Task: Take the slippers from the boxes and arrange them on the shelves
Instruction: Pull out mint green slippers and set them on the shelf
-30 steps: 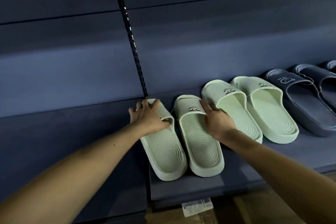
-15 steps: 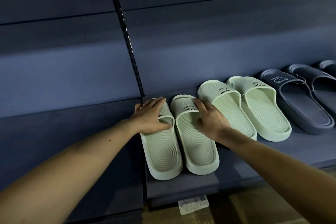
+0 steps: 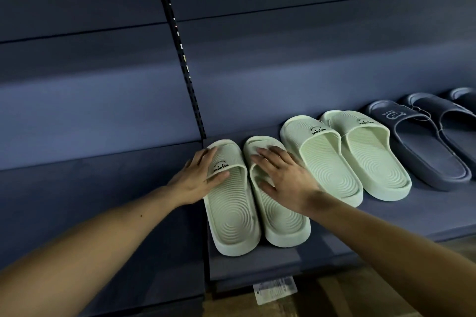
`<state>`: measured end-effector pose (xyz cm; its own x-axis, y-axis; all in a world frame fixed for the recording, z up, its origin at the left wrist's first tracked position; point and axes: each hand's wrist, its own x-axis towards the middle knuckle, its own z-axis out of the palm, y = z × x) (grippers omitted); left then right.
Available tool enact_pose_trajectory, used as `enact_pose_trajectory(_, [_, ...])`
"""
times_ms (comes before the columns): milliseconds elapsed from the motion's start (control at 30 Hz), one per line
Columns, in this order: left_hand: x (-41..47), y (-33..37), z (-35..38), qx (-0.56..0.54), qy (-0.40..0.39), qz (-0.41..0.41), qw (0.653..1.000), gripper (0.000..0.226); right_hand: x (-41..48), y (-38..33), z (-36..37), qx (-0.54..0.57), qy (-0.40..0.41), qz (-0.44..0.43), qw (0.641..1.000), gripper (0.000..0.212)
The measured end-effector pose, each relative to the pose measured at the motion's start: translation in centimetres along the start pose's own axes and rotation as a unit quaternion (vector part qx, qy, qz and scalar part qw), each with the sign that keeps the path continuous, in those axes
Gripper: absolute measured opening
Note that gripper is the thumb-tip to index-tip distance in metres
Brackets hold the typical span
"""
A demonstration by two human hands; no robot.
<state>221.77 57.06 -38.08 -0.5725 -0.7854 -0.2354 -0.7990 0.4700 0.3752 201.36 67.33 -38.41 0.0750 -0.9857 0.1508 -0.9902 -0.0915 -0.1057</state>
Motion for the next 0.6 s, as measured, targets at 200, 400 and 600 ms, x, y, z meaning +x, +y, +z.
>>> enact_pose_trajectory(200, [1.3,0.1,0.2,0.018,0.036,-0.027,0.999,0.073,1.7,-0.3,2.2,-0.049,0.000,0.054,0.997,0.051])
enact_pose_trajectory(400, [2.7,0.2,-0.8,0.009,0.028,-0.038,0.999,0.078,3.9,1.1,1.7,-0.018,-0.043,0.013,0.999,0.076])
enact_pose_trajectory(600, [1.9,0.2,-3.5,0.152,0.006,-0.026,0.988,0.075,2.6,1.8,-0.6,0.014,-0.082,0.009,0.996,0.068])
